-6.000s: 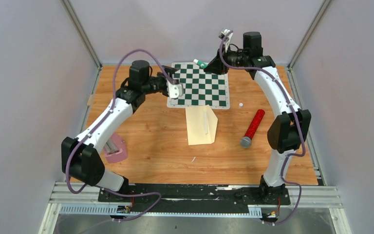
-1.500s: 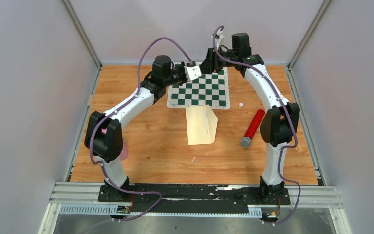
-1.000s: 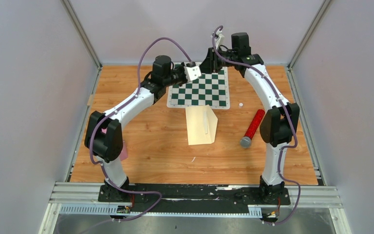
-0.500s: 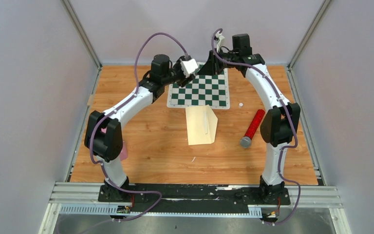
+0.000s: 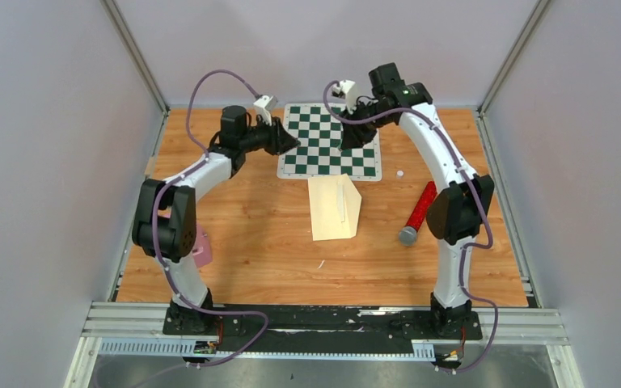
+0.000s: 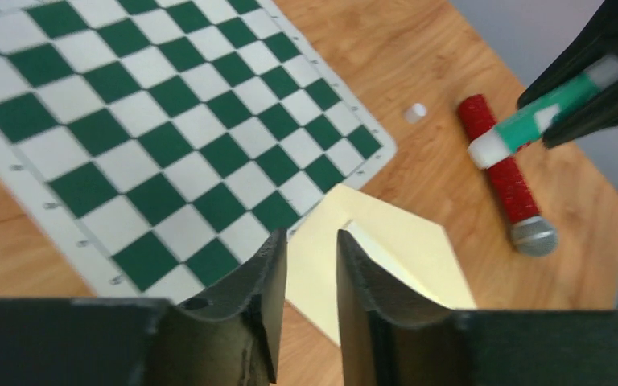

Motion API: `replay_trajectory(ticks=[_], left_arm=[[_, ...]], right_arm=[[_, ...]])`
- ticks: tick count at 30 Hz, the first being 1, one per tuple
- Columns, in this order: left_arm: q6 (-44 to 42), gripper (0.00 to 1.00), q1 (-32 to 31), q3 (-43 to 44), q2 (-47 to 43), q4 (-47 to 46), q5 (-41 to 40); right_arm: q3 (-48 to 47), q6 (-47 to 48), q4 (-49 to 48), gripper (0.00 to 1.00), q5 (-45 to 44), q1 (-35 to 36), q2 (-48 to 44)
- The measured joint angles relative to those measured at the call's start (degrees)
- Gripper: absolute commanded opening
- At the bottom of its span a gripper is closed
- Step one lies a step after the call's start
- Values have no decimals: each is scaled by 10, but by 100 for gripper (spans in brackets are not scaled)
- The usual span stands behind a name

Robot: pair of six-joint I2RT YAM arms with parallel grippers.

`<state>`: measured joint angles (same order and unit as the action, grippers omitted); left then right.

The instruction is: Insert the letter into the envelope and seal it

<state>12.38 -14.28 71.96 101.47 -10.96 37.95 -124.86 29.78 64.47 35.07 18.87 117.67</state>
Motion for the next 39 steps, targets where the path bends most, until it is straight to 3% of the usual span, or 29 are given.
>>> replay_trajectory(ticks=[4,9,12,24,39], left_arm=[[104,3,-6,-31,49,-96,72],[243,0,-12,-70,143,-248,145],[288,0,-17,-93,178,-278,164],[260,0,-61,-80,195,-202,163],[247,0,-60,-25,260,-118,151]], right_arm=[[7,26,43,0,-58,46,3],[44,29,67,0,-108,91,19],[68,27,68,0,-128,103,31],[120,22,38,0,-180,123,64],[155,9,-19,0,-189,137,78]])
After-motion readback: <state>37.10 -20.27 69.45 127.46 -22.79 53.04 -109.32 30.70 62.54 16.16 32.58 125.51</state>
